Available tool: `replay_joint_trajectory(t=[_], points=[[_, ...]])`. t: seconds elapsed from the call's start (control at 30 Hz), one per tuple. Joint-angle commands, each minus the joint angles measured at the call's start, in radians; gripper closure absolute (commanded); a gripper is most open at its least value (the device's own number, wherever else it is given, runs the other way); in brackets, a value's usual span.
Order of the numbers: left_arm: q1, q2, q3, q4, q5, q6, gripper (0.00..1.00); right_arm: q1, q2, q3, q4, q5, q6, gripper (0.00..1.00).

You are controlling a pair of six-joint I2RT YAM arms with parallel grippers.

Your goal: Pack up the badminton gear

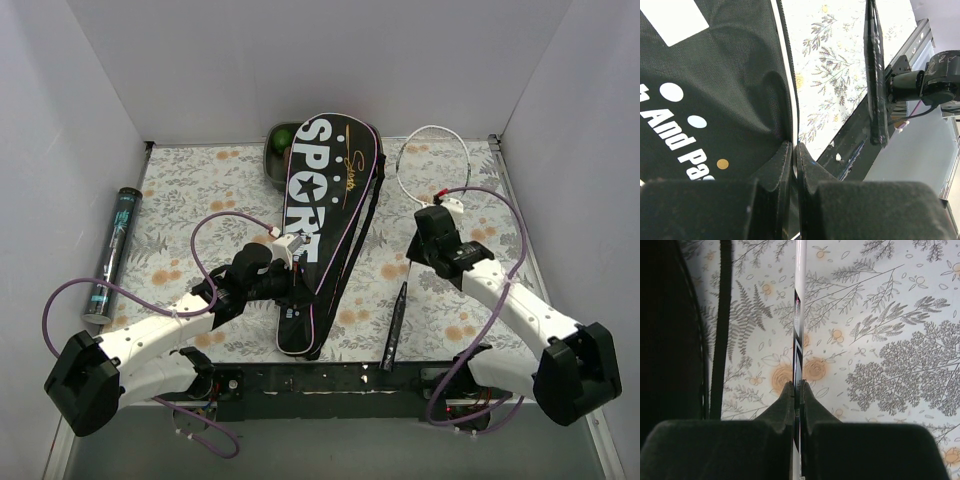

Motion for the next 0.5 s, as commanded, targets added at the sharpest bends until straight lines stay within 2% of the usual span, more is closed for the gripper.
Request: replay_joint_trajectory(t=[0.0,0.27,0.47], points=[[-0.004,-0.013,0.047,0.016,0.0,0.005,1.0,0.121,-0.101,-0.008,-0.106,0.113,0.102,0.99],[-0.004,-0.016,0.1,-0.028,-0.032,-0.04,1.0,0.386,-0.235,-0.105,-0.281,0.234,0.344,0.99],[-0.006,-0.035,0.119,-0.044,-0.046,-0.06,1.0,0.514,-0.302,-0.143,-0.375,0.277,0.462,0.99]])
